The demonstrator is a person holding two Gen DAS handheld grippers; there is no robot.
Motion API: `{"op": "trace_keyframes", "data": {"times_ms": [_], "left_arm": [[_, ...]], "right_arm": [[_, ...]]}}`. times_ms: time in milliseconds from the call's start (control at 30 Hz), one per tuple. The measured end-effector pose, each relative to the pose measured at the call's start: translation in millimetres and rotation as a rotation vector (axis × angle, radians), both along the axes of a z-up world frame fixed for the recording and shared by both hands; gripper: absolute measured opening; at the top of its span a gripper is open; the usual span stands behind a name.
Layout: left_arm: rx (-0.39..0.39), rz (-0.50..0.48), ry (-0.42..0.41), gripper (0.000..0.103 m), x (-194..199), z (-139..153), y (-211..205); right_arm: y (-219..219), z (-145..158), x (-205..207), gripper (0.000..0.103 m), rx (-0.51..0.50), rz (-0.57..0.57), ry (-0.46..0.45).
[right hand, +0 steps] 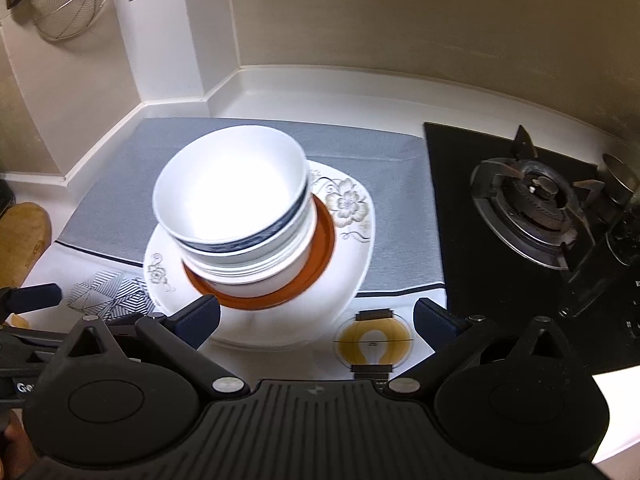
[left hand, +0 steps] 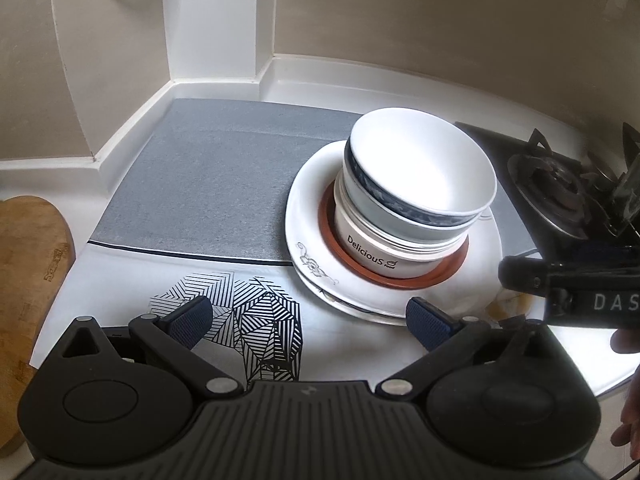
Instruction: Organize plates and bowls
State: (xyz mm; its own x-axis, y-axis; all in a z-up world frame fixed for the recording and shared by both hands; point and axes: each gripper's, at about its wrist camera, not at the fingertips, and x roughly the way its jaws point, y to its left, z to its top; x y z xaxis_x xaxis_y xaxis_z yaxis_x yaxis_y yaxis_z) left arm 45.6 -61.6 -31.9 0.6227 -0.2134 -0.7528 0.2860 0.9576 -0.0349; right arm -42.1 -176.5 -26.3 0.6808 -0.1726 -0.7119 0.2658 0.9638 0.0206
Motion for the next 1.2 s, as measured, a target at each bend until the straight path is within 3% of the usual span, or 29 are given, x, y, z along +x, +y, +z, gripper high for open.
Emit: {"op": "trace_keyframes", "data": {"times_ms": [1200], "left_arm": [[0.012,-0.012,-0.021,0.103,6.3,5.5,-0.9]], "right_arm": [[-1.0,2.8,-3.2,0.102,-0.017,0.0,-0.012]]}}
